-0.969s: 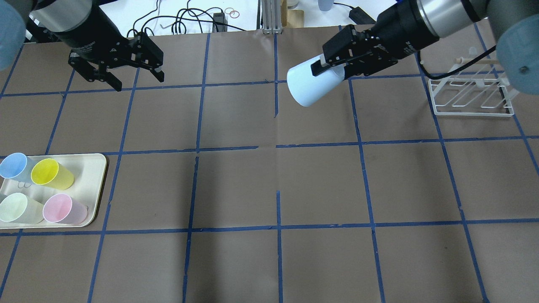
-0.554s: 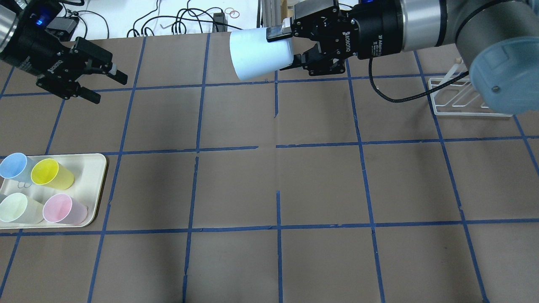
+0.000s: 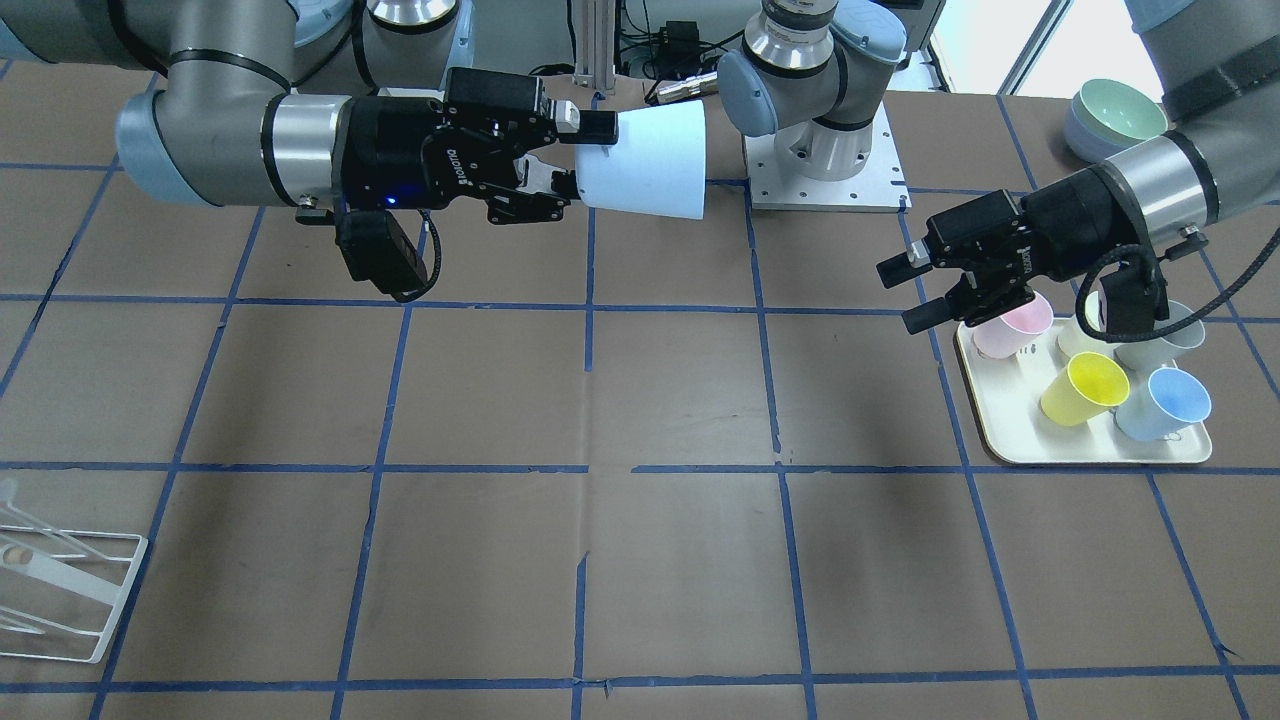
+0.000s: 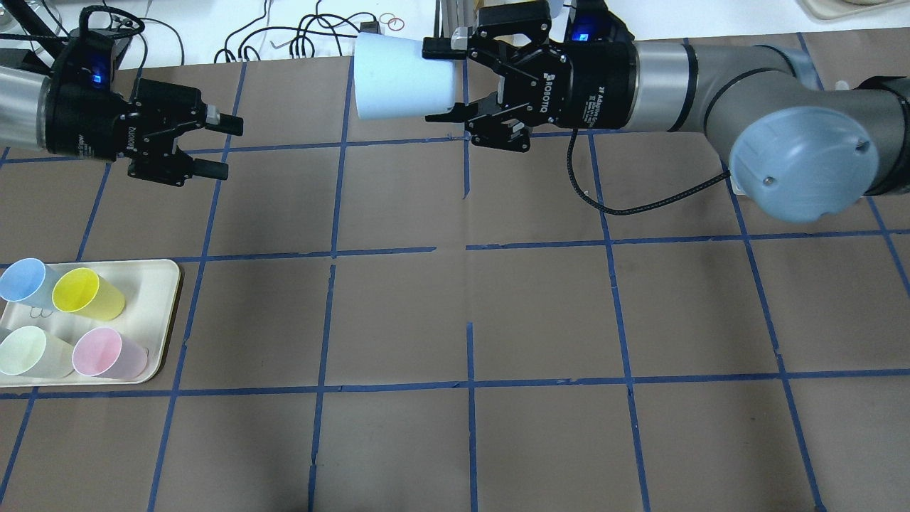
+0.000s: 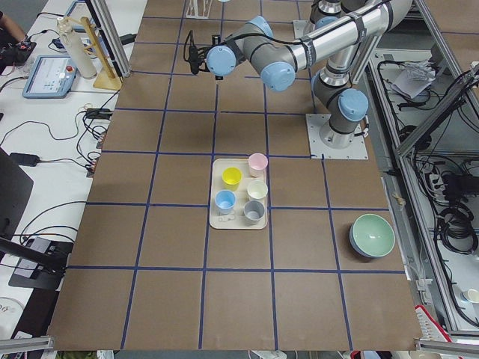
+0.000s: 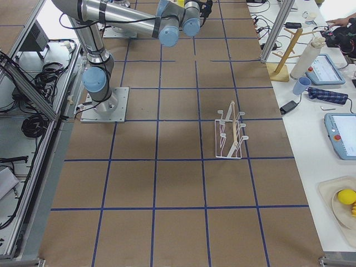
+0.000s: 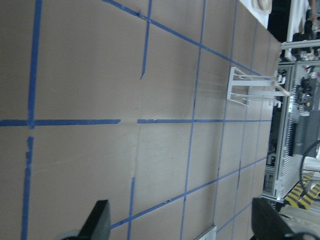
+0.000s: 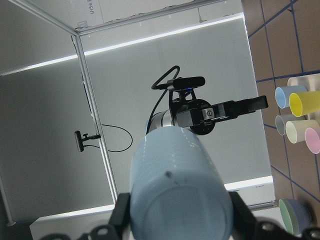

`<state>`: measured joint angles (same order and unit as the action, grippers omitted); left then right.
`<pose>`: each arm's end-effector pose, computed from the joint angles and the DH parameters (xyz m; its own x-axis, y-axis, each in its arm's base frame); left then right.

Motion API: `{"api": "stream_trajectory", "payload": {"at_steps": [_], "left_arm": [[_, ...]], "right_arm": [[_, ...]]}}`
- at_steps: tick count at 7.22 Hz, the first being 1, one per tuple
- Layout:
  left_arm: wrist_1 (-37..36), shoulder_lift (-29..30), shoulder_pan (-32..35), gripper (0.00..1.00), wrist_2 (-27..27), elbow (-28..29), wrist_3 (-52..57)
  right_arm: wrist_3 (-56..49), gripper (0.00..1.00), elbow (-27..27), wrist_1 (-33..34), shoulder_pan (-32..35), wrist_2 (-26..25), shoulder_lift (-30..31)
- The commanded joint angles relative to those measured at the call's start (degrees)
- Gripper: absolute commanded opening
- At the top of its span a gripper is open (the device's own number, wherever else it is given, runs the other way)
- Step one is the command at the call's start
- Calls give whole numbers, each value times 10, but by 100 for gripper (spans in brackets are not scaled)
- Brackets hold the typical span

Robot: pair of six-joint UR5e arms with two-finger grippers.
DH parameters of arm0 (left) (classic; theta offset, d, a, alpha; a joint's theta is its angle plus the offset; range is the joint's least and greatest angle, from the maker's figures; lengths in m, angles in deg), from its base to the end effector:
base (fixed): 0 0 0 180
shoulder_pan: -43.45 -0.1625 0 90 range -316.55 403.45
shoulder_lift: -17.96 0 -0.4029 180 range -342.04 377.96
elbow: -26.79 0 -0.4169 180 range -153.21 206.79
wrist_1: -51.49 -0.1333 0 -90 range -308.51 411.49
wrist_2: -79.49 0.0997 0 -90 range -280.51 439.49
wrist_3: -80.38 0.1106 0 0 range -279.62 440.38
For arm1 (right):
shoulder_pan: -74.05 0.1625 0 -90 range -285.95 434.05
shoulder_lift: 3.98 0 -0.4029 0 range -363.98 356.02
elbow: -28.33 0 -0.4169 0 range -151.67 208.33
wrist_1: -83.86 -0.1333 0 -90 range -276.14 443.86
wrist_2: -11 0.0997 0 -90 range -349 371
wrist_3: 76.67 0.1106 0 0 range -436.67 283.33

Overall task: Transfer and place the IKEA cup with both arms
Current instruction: 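Carry the cup toward the left gripper while the left arm reaches toward it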

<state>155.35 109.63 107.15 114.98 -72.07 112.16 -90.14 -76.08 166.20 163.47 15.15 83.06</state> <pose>0.0151 -0.5346 0.3894 -0.5283 -0.0449 0.8479 -0.1474 0.9883 -0.0395 0.2384 -0.5149 0.4055 0.0724 0.1986 -0.9774 0.0268 0.9792 0.2009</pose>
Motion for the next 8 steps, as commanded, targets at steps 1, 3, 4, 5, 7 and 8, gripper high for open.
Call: {"api": "stream_trajectory", "payload": {"at_steps": [1, 3, 4, 5, 7, 8], "left_arm": [[11, -24, 33, 100, -97, -5, 0], [13, -31, 72, 100, -167, 2, -39], [14, -34, 88, 100, -184, 2, -43], [16, -39, 93, 100, -184, -4, -44], [27, -54, 111, 100, -184, -4, -96], [32, -59, 117, 100, -184, -5, -122]], "right_arm": [[-2, 0, -3, -2, 8, -7, -18], [7, 0, -1, -2, 8, -27, -20], [9, 0, 0, -2, 8, -25, -19], [10, 0, 0, -2, 8, -25, -18], [20, 0, 0, -2, 8, -22, -16], [20, 0, 0, -2, 8, -22, -16]]}}
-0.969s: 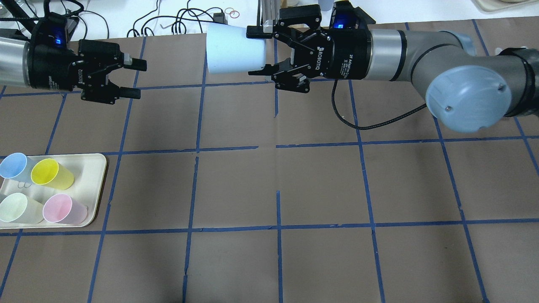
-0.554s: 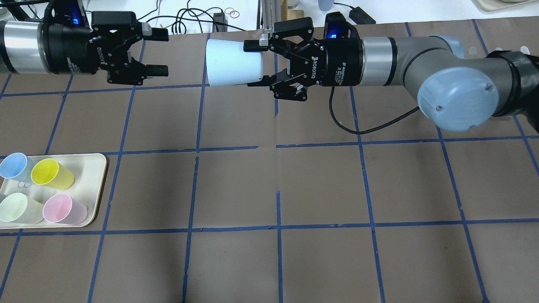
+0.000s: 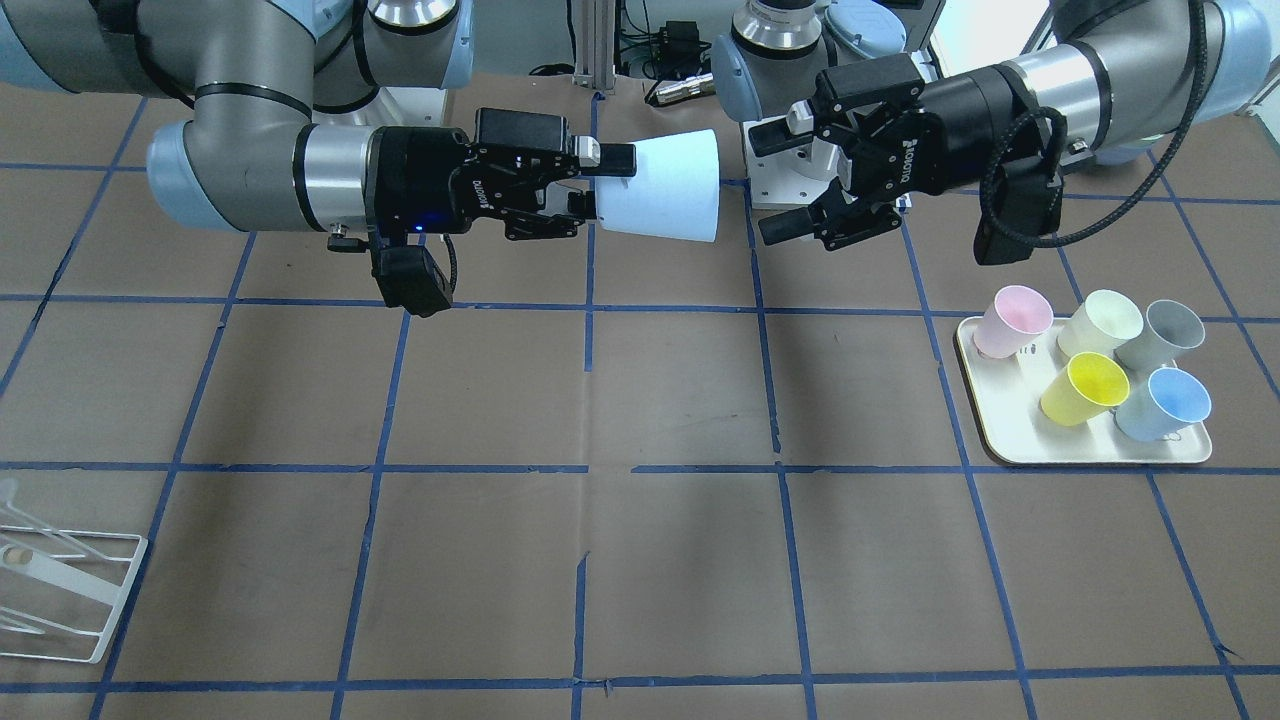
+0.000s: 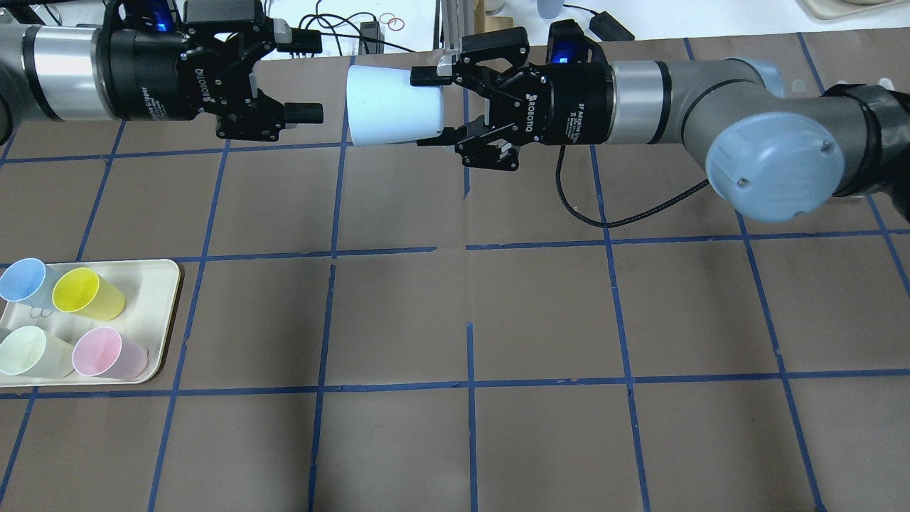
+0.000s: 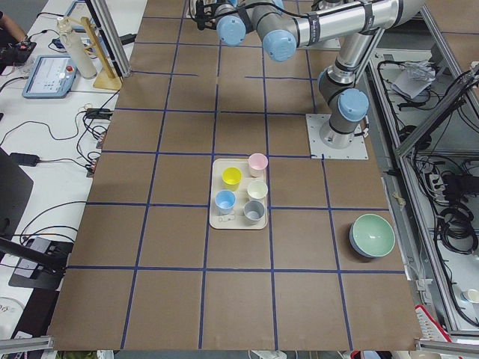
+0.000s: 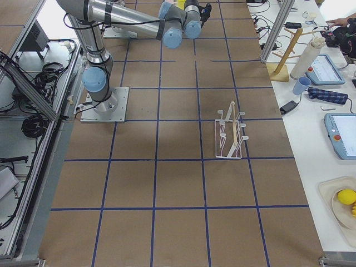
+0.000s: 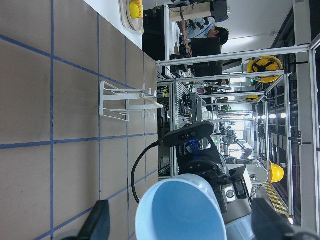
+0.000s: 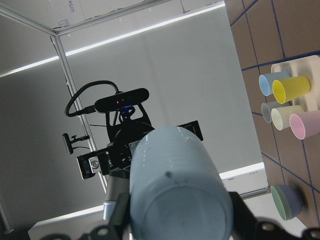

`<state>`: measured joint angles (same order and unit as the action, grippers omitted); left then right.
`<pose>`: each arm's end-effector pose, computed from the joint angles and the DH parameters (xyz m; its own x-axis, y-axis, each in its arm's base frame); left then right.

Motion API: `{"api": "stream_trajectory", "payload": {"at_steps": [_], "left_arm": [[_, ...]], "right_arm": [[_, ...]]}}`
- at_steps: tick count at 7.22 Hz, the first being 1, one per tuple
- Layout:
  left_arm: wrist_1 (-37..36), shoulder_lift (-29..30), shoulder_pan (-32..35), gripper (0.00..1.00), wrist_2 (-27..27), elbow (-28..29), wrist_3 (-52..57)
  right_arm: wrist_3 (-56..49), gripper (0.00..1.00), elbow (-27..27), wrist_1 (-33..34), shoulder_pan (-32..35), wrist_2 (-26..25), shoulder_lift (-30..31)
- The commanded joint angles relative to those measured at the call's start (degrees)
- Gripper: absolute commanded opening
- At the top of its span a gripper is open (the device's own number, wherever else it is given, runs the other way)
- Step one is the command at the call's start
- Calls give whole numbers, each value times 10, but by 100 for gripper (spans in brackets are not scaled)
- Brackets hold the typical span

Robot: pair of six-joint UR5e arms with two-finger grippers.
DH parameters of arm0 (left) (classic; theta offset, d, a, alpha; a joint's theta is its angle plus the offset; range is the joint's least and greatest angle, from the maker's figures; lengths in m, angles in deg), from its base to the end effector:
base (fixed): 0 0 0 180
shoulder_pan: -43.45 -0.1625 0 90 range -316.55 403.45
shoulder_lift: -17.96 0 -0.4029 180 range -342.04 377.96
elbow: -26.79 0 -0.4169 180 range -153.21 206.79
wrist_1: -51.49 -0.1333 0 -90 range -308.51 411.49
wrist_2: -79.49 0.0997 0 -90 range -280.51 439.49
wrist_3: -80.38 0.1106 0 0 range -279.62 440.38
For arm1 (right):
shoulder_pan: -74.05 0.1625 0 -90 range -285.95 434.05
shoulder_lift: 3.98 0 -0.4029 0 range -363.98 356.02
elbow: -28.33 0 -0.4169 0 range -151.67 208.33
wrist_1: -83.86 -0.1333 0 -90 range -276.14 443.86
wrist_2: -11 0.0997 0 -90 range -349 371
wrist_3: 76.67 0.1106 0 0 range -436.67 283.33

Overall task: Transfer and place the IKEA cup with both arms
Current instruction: 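Close the left gripper on the cup's open end beside the right gripper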

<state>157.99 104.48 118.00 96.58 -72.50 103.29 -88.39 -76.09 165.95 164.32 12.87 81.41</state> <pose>-0.1051 -0.5169 0.4545 -0.2678 -0.0471 0.9623 -0.1544 0.9880 0.0054 0.2463 -0.5159 0.3862 0.0307 0.2624 -0.9645 0.0021 0.9649 0.2626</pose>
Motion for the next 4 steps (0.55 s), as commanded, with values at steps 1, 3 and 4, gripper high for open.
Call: {"api": "stream_trajectory", "payload": {"at_steps": [1, 3, 4], "left_arm": [[11, -9, 18, 100, 0, -2, -33], [13, -14, 21, 100, 0, -2, -33], [13, -18, 21, 100, -1, -1, -33]], "right_arm": [[2, 0, 0, 0, 0, 1, 0], [11, 0, 1, 0, 0, 1, 0], [13, 0, 3, 0, 0, 1, 0]]}}
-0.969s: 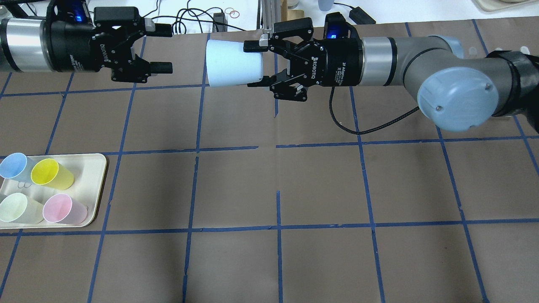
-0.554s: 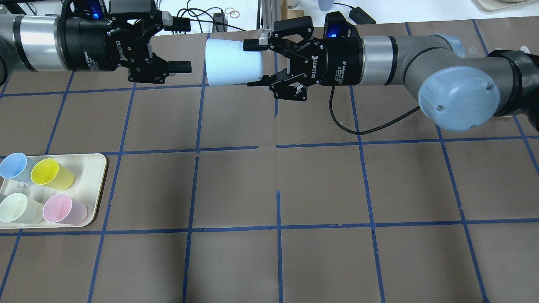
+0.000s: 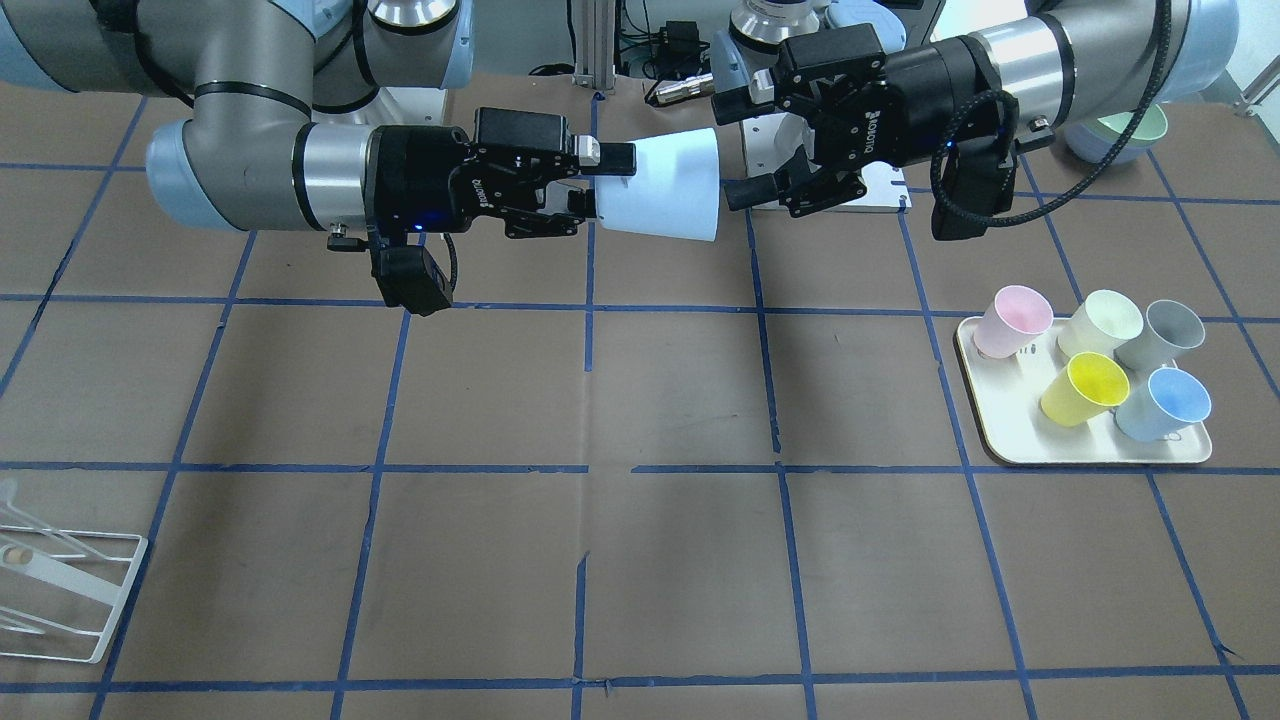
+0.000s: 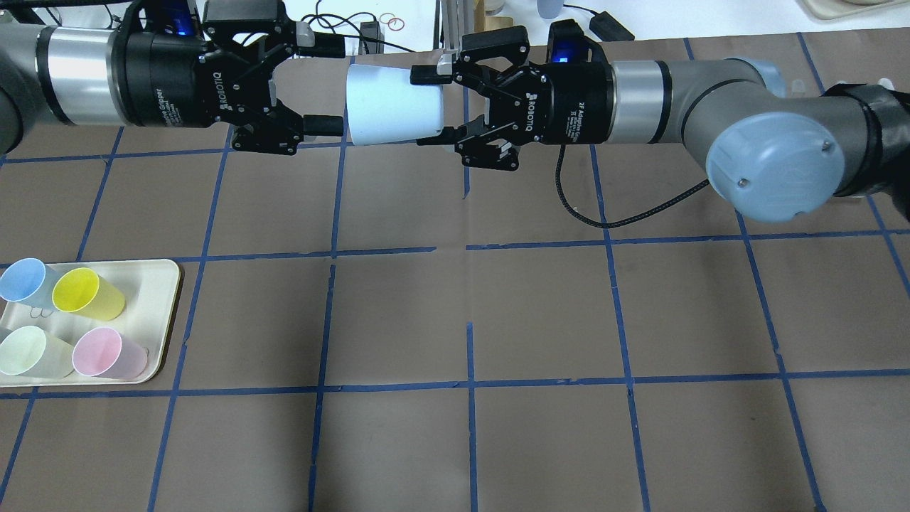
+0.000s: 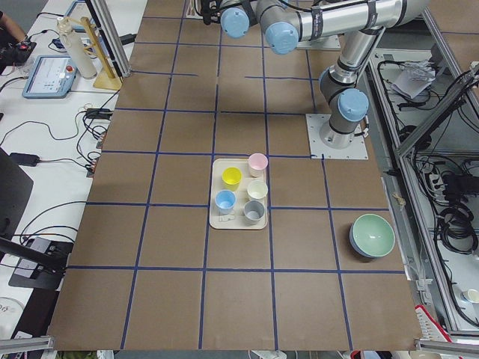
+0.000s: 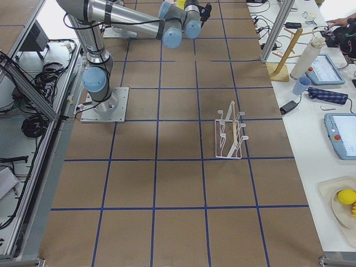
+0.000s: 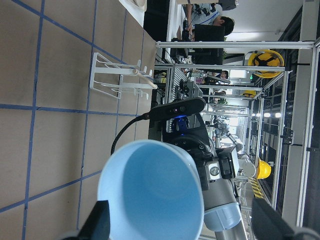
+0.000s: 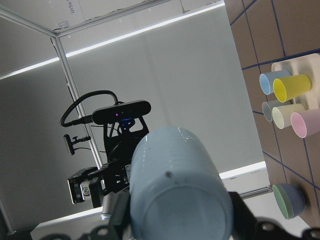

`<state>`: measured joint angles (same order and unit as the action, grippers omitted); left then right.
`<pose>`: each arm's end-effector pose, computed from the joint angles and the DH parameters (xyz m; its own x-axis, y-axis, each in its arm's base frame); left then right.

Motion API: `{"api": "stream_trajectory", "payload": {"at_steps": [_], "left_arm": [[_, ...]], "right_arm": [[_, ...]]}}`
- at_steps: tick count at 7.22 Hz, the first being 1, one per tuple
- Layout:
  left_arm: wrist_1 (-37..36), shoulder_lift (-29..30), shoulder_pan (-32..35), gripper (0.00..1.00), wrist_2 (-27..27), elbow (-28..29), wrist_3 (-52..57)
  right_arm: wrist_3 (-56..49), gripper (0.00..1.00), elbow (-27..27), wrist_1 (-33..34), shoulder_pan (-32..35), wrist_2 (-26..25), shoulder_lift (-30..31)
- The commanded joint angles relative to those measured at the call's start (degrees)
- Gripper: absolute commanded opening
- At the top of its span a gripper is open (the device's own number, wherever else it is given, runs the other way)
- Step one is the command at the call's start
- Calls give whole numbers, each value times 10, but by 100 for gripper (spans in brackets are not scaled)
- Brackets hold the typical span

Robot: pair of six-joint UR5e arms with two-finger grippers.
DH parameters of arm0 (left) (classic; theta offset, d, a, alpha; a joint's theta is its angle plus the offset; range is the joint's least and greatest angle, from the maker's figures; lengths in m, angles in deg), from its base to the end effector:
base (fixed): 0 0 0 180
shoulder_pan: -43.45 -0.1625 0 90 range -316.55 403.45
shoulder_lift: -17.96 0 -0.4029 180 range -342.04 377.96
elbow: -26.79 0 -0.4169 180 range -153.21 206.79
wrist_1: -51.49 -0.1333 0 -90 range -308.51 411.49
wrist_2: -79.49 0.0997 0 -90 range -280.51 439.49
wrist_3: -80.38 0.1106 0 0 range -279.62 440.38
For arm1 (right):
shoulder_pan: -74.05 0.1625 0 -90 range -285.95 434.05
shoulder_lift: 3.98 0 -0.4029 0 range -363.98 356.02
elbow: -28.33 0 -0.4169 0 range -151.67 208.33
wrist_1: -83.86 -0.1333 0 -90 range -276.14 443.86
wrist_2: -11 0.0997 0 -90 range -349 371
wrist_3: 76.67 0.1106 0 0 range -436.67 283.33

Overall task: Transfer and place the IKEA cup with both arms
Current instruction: 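Close the left gripper on the cup's open end beside the right gripper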

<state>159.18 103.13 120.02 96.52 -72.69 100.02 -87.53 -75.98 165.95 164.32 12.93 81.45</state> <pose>-0.1253 -0.5044 0.4623 -0.2610 -0.0946 0.9607 -0.1350 0.9890 0.0607 0.2463 -0.5161 0.3876 0.0318 0.2744 -0.9611 0.0018 0.9616 0.2746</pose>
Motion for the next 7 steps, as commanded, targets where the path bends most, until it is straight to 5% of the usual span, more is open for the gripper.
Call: {"api": "stream_trajectory", "payload": {"at_steps": [1, 4, 5, 7], "left_arm": [[1, -8, 4, 100, -2, 0, 0], [-3, -8, 24, 100, -24, -2, -4], [-3, -7, 24, 91, -24, -2, -4], [-7, -6, 24, 48, -22, -2, -3]], "right_arm": [[3, 0, 2, 0, 5, 0, -1], [4, 0, 2, 0, 6, 1, -2], [4, 0, 3, 0, 6, 1, -1], [8, 0, 4, 0, 6, 1, 0]]}}
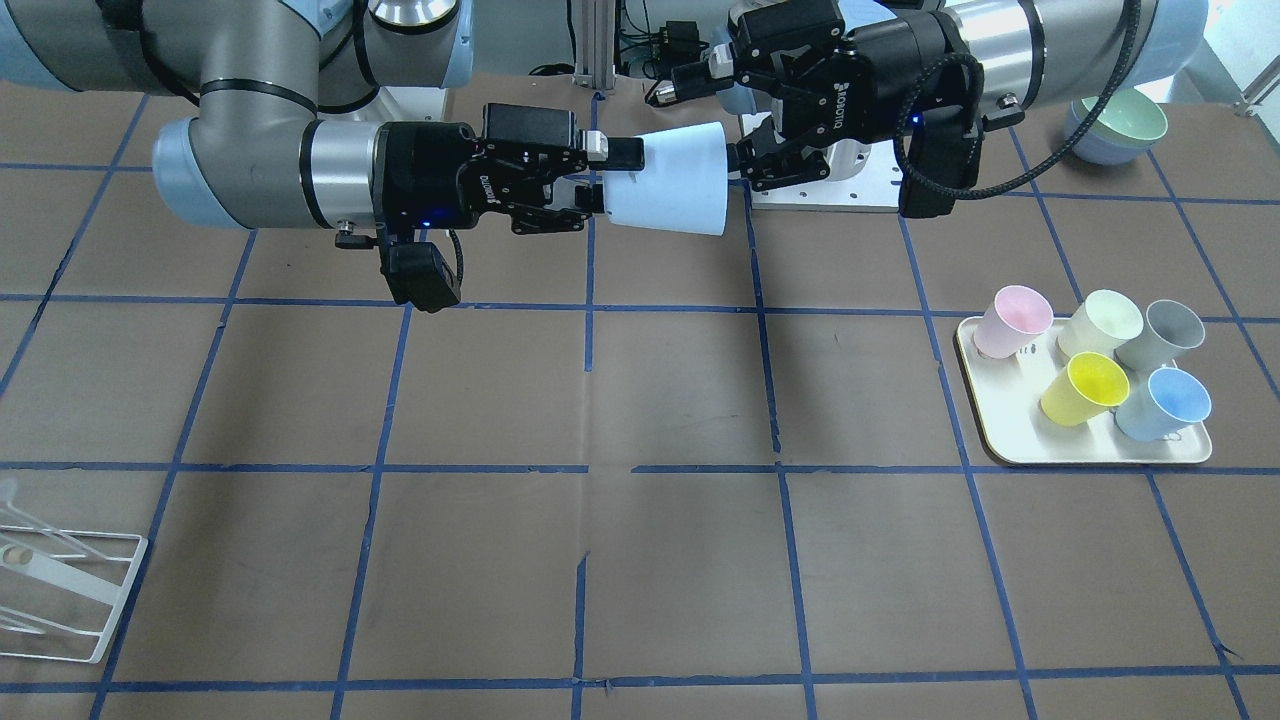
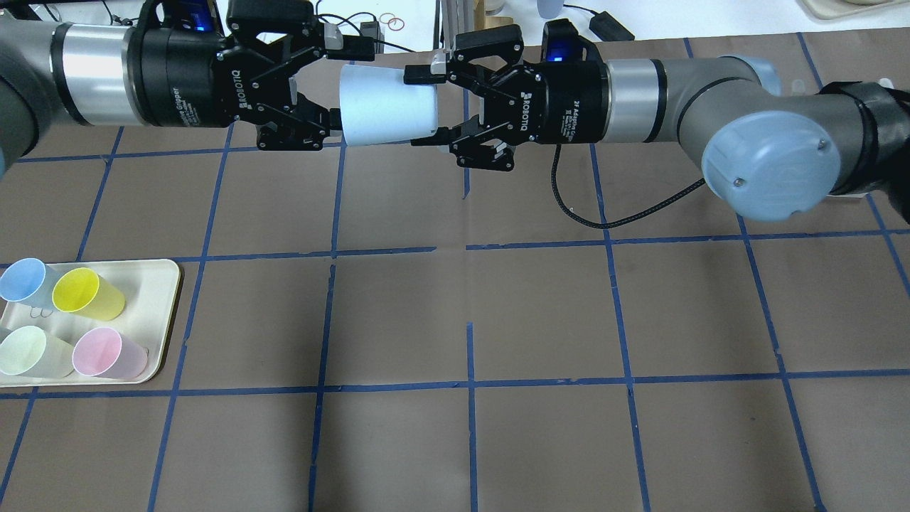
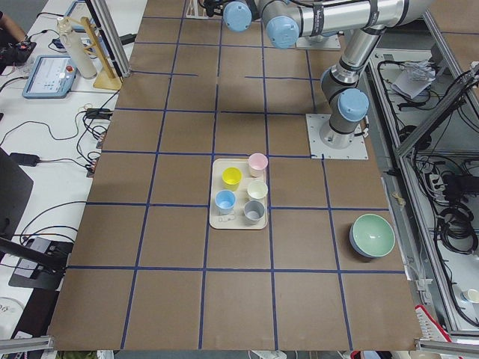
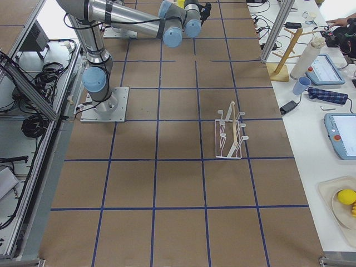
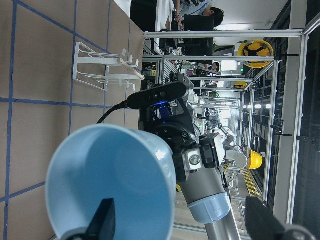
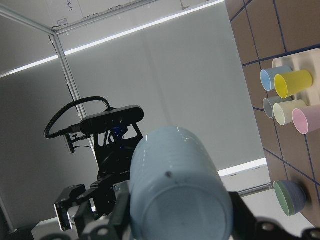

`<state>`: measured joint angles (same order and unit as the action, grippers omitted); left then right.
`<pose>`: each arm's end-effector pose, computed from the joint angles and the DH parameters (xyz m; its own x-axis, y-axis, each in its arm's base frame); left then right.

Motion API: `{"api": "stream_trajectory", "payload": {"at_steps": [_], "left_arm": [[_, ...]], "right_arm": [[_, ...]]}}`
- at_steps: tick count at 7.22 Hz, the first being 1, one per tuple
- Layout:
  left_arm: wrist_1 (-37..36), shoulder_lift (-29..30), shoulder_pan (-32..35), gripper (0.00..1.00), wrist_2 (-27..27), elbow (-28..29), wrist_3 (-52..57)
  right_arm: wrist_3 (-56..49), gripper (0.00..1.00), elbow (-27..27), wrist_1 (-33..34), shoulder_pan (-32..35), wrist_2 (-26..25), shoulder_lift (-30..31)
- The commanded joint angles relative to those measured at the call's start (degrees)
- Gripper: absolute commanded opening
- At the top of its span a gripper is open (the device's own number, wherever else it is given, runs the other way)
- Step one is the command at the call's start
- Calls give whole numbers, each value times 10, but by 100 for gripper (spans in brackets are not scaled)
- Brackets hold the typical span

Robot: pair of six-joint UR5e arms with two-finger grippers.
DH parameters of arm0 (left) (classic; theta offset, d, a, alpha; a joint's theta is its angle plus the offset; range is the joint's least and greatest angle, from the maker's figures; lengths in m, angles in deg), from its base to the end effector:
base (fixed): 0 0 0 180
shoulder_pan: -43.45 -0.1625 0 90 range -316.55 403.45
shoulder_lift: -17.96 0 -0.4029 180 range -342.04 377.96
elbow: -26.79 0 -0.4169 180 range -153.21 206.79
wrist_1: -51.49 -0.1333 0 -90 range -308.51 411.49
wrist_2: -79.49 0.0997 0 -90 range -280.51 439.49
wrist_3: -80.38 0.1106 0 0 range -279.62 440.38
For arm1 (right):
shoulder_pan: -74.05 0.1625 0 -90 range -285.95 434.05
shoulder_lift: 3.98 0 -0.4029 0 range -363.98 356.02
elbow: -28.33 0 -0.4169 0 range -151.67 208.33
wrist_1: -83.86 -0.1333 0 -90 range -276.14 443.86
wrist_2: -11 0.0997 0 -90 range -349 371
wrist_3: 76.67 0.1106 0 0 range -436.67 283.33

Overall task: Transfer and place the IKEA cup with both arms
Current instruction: 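Close the left gripper on the cup's open end beside the right gripper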

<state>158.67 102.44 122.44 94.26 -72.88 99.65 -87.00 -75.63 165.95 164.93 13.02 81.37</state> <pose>-0.1480 -0.4971 0.4708 -0.2315 -0.0701 0.9703 -0.1075 0.9931 0.0461 0.2518 -0.5149 0.3900 0.0304 0.2791 -0.9598 -0.0084 0.9603 0.2789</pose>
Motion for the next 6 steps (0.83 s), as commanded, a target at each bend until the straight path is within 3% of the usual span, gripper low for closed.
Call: {"api": "stream_trajectory", "payload": {"at_steps": [1, 4, 5, 6], "left_arm": [[-2, 2, -1, 23, 3, 0, 1], [-2, 4, -9, 0, 3, 0, 0], [-2, 4, -9, 0, 3, 0, 0], [-2, 4, -9, 0, 3, 0, -1]], "right_arm": [[2, 0, 1, 0, 0, -1, 1], [2, 0, 1, 0, 0, -1, 1], [0, 81, 1, 1, 0, 0, -3], [1, 100, 1, 1, 0, -3, -3]]}}
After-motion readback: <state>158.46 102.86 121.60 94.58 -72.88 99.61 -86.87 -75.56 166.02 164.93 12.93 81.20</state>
